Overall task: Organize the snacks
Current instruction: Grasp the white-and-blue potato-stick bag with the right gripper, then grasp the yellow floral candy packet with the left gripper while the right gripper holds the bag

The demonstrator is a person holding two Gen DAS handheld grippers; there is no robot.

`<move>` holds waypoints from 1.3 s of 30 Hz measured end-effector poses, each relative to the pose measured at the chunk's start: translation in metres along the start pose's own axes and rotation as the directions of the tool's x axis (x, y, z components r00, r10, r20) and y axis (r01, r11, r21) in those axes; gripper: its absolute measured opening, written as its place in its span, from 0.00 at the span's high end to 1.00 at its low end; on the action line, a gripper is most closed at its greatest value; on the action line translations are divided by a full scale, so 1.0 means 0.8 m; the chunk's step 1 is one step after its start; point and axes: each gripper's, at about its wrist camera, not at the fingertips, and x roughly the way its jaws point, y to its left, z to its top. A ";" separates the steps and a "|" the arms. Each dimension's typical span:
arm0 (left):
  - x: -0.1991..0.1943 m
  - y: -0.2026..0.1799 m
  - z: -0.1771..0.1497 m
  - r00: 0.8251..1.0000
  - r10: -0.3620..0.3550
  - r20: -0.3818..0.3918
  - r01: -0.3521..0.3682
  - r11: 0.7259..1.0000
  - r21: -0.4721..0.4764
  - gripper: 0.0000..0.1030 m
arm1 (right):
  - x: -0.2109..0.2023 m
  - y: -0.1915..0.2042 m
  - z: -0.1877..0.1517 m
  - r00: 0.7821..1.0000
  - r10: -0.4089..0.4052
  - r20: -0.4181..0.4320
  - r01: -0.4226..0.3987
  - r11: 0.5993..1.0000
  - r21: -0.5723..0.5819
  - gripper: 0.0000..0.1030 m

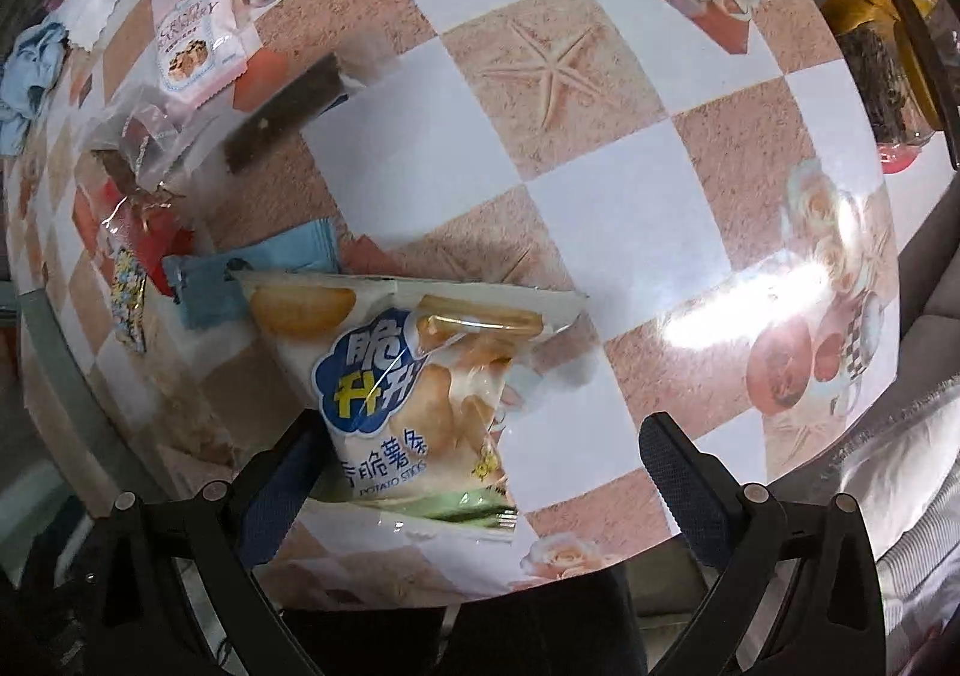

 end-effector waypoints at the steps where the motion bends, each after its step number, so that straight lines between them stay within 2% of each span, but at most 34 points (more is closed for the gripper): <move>1: 0.001 -0.006 0.003 1.000 0.011 0.006 -0.011 1.000 0.009 0.00 | 0.001 0.000 -0.003 1.000 0.008 -0.004 -0.009 1.000 -0.010 0.00; 3: -0.002 -0.012 0.010 0.998 0.046 0.031 -0.047 0.999 0.026 0.00 | -0.002 0.012 -0.011 1.000 0.022 -0.016 -0.022 0.999 -0.033 0.00; 4: -0.004 -0.013 0.012 0.997 0.059 0.044 -0.061 0.998 0.033 0.00 | -0.012 0.034 -0.015 1.000 0.021 -0.023 -0.022 0.999 -0.044 0.00; 7: -0.009 -0.024 0.029 0.991 0.102 0.091 -0.108 0.992 0.063 0.00 | -0.012 0.047 -0.017 0.999 0.022 -0.042 -0.024 0.999 -0.048 0.00; 10: -0.003 -0.039 0.052 0.983 0.138 0.123 -0.151 0.984 0.098 0.00 | -0.006 0.044 -0.017 0.998 0.015 -0.060 -0.016 1.000 -0.021 0.00; 13: 0.009 -0.052 0.072 0.977 0.168 0.134 -0.186 0.974 0.133 0.00 | 0.006 0.037 -0.020 0.997 -0.028 -0.074 0.025 0.998 -0.050 0.00; 19: 0.035 -0.072 0.101 0.973 0.185 0.140 -0.210 0.959 0.191 0.00 | 0.029 0.033 -0.028 0.990 -0.089 -0.113 0.079 0.993 -0.086 0.00; 25: 0.055 -0.078 0.116 0.976 0.178 0.130 -0.204 0.951 0.233 0.00 | 0.024 0.038 -0.040 0.986 -0.148 -0.074 0.130 0.971 -0.201 0.00; 29: 0.074 -0.078 0.117 0.978 0.178 0.112 -0.201 0.949 0.244 0.00 | 0.019 0.055 -0.042 0.980 -0.199 -0.007 0.188 0.933 -0.306 0.00; 32: 0.099 -0.089 0.132 0.978 0.187 0.093 -0.205 0.945 0.256 0.00 | 0.018 0.057 -0.043 0.981 -0.195 0.015 0.187 0.912 -0.364 0.00; 33: 0.102 -0.088 0.134 0.982 0.165 0.089 -0.183 0.950 0.253 0.00 | 0.021 0.062 -0.043 0.982 -0.186 0.018 0.179 0.909 -0.377 0.00; 36: 0.110 -0.086 0.143 0.991 0.123 0.059 -0.133 0.963 0.235 0.00 | 0.017 0.073 -0.040 0.985 -0.174 0.015 0.167 0.911 -0.376 0.00; 39: 0.116 -0.077 0.145 0.991 0.118 0.060 -0.129 0.964 0.231 0.00 | 0.015 0.075 -0.042 0.985 -0.172 0.025 0.168 0.912 -0.374 0.00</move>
